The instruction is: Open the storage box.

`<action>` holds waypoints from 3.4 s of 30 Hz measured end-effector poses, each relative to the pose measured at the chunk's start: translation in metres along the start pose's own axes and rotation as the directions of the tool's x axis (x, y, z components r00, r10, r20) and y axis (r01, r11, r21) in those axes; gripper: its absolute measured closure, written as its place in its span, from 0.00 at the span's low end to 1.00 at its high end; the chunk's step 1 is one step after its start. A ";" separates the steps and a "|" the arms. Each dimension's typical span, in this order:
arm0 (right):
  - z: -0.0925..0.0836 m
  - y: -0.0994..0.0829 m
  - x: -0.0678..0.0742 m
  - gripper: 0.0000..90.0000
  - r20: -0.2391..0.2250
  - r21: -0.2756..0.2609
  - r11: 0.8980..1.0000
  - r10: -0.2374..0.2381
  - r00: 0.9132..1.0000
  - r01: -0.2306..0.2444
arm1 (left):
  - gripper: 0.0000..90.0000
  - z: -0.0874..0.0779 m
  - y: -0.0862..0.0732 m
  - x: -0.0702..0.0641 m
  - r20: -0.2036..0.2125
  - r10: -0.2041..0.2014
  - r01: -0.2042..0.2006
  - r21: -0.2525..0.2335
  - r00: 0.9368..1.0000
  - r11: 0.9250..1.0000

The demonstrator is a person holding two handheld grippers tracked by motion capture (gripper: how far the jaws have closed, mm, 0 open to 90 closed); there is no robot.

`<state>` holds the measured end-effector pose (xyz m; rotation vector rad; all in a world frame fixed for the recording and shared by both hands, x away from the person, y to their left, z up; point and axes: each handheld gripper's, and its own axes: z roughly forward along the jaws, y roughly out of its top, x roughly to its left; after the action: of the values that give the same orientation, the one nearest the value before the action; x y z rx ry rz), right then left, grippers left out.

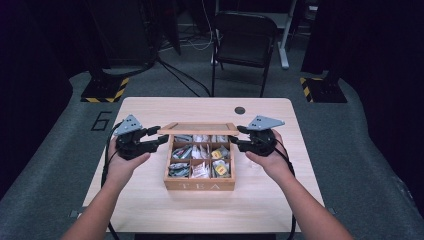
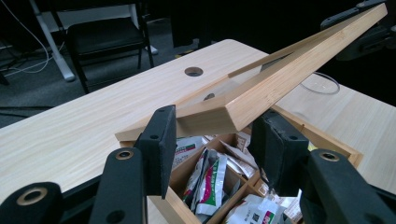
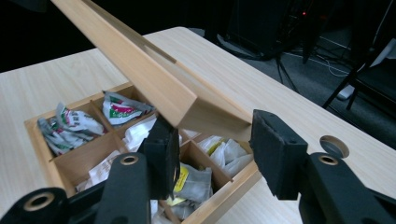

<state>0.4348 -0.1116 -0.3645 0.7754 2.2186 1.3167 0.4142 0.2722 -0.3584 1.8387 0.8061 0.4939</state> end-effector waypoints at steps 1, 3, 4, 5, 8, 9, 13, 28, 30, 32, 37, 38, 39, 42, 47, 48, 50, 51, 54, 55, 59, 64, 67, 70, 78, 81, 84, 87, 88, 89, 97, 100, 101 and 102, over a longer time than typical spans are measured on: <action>0.001 0.001 -0.001 0.59 0.002 -0.003 1.000 0.003 1.000 -0.003 | 0.57 0.000 0.001 0.000 0.001 0.000 0.000 -0.001 1.000 1.000; 0.001 0.001 -0.003 0.63 0.007 -0.018 1.000 0.013 1.000 -0.013 | 0.57 0.001 0.003 0.002 0.004 0.004 -0.004 0.001 1.000 1.000; 0.001 0.002 -0.005 0.63 -0.003 -0.021 0.999 0.027 1.000 -0.027 | 0.57 0.001 0.003 0.002 0.001 0.006 -0.006 -0.005 1.000 1.000; 0.002 0.002 -0.008 0.64 -0.008 -0.024 0.999 0.032 0.999 -0.032 | 0.57 0.001 0.004 0.003 0.005 0.005 -0.005 -0.005 1.000 1.000; 0.002 0.003 -0.010 0.64 -0.013 -0.026 0.998 0.048 0.999 -0.048 | 0.56 0.003 0.006 0.004 -0.002 0.012 -0.012 -0.015 1.000 1.000; 0.002 0.004 -0.010 0.65 -0.015 -0.026 0.998 0.048 0.999 -0.049 | 0.56 0.003 0.006 0.005 0.002 0.006 -0.006 -0.015 1.000 1.000; 0.002 0.007 -0.012 0.65 -0.020 -0.013 0.999 0.045 0.999 -0.046 | 0.54 0.007 0.006 0.008 0.005 -0.013 0.013 -0.015 1.000 1.000; 0.005 0.018 -0.020 0.65 -0.025 0.001 0.998 0.065 0.998 -0.065 | 0.59 0.027 0.003 0.021 -0.065 -0.003 0.003 0.011 0.998 1.000; 0.005 0.020 -0.022 0.65 -0.030 -0.001 0.998 0.058 0.998 -0.058 | 0.61 0.029 0.004 0.021 -0.069 0.001 -0.001 0.008 0.998 1.000; 0.006 0.021 -0.024 0.65 -0.029 -0.005 0.997 0.073 0.997 -0.073 | 0.62 0.031 0.005 0.022 -0.074 0.006 -0.005 0.008 0.997 1.000; 0.007 0.024 -0.026 0.65 -0.027 -0.003 0.997 0.079 0.997 -0.079 | 0.65 0.037 0.007 0.024 -0.096 0.009 -0.009 -0.001 0.995 1.000; 0.007 0.024 -0.026 0.66 -0.026 -0.001 0.997 0.080 0.996 -0.080 | 0.65 0.038 0.007 0.025 -0.098 0.006 -0.007 -0.005 0.995 1.000; 0.008 0.025 -0.028 0.66 -0.030 -0.004 0.998 0.067 0.997 -0.067 | 0.65 0.037 0.008 0.025 -0.098 0.010 -0.010 0.000 0.995 1.000; 0.009 0.027 -0.030 0.66 -0.030 -0.003 0.998 0.069 0.997 -0.069 | 0.67 0.038 0.010 0.027 -0.098 0.011 -0.011 -0.001 0.995 1.000; 0.010 0.030 -0.033 0.65 -0.030 -0.010 0.996 0.084 0.996 -0.084 | 0.67 0.040 0.012 0.031 -0.091 -0.012 0.011 -0.011 0.996 1.000; 0.010 0.030 -0.033 0.64 -0.029 -0.011 0.996 0.086 0.996 -0.086 | 0.67 0.040 0.013 0.031 -0.088 -0.013 0.012 -0.008 0.996 1.000; 0.012 0.031 -0.034 0.62 -0.017 -0.012 0.997 0.073 0.997 -0.073 | 0.67 0.041 0.016 0.033 -0.088 -0.014 0.014 0.000 0.996 1.000; 0.013 0.031 -0.035 0.62 -0.013 -0.011 0.997 0.075 0.997 -0.076 | 0.67 0.042 0.017 0.033 -0.092 -0.014 0.013 -0.005 0.996 1.000; 0.016 0.031 -0.037 0.61 -0.002 -0.005 0.997 0.071 0.997 -0.071 | 0.67 0.043 0.019 0.035 -0.090 -0.015 0.015 0.001 0.996 1.000; 0.017 0.031 -0.038 0.61 0.001 -0.002 0.997 0.074 0.997 -0.074 | 0.67 0.043 0.020 0.035 -0.091 -0.013 0.014 0.002 0.996 1.000; 0.024 0.029 -0.041 0.62 0.002 0.005 0.997 0.073 0.997 -0.073 | 0.67 0.044 0.021 0.037 -0.089 -0.024 0.024 -0.006 0.996 1.000; 0.031 0.027 -0.044 0.62 0.020 0.006 0.997 0.073 0.997 -0.073 | 0.67 0.046 0.025 0.040 -0.089 -0.018 0.019 0.000 0.996 1.000; 0.037 0.026 -0.048 0.61 0.030 0.003 0.997 0.082 0.996 -0.082 | 0.68 0.047 0.028 0.042 -0.093 -0.018 0.018 -0.002 0.995 1.000; 0.041 0.024 -0.050 0.61 0.032 0.007 0.996 0.094 0.995 -0.094 | 0.68 0.049 0.029 0.045 -0.092 -0.027 0.026 -0.012 0.995 1.000; 0.057 0.019 -0.057 0.63 0.036 0.017 0.994 0.108 0.994 -0.108 | 0.68 0.054 0.034 0.049 -0.099 -0.021 0.020 -0.015 0.995 1.000; 0.061 0.018 -0.060 0.66 0.043 0.012 0.993 0.116 0.992 -0.116 | 0.69 0.055 0.036 0.051 -0.097 -0.017 0.016 -0.011 0.995 1.000; 0.063 0.019 -0.062 0.67 0.045 0.007 0.991 0.131 0.990 -0.132 | 0.69 0.056 0.037 0.052 -0.101 -0.020 0.019 -0.018 0.995 1.000; 0.064 0.019 -0.063 0.67 0.047 0.009 0.991 0.133 0.990 -0.134 | 0.69 0.057 0.038 0.054 -0.098 -0.020 0.019 -0.012 0.995 1.000; 0.065 0.019 -0.063 0.67 0.051 0.010 0.991 0.133 0.990 -0.134 | 0.69 0.058 0.038 0.054 -0.100 -0.021 0.020 -0.016 0.995 1.000; 0.065 0.020 -0.064 0.67 0.053 0.008 0.992 0.124 0.991 -0.125 | 0.69 0.058 0.039 0.054 -0.102 -0.024 0.022 -0.017 0.995 1.000; 0.068 0.023 -0.066 0.69 0.058 0.004 0.994 0.106 0.993 -0.106 | 0.69 0.061 0.038 0.057 -0.105 -0.043 0.038 -0.046 0.994 0.998; 0.069 0.023 -0.066 0.70 0.062 -0.001 0.995 0.102 0.993 -0.103 | 0.69 0.063 0.037 0.060 -0.098 -0.047 0.042 -0.058 0.994 0.997; 0.070 0.023 -0.067 0.70 0.059 -0.006 0.995 0.103 0.993 -0.103 | 0.68 0.063 0.037 0.061 -0.096 -0.051 0.045 -0.062 0.994 0.997; 0.070 0.023 -0.068 0.70 0.056 -0.008 0.994 0.106 0.993 -0.106 | 0.68 0.064 0.037 0.061 -0.095 -0.055 0.048 -0.067 0.994 0.997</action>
<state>0.5345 -0.1029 -0.3697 0.9288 2.1559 1.3325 0.5094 0.2661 -0.3514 1.7410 0.8910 0.5734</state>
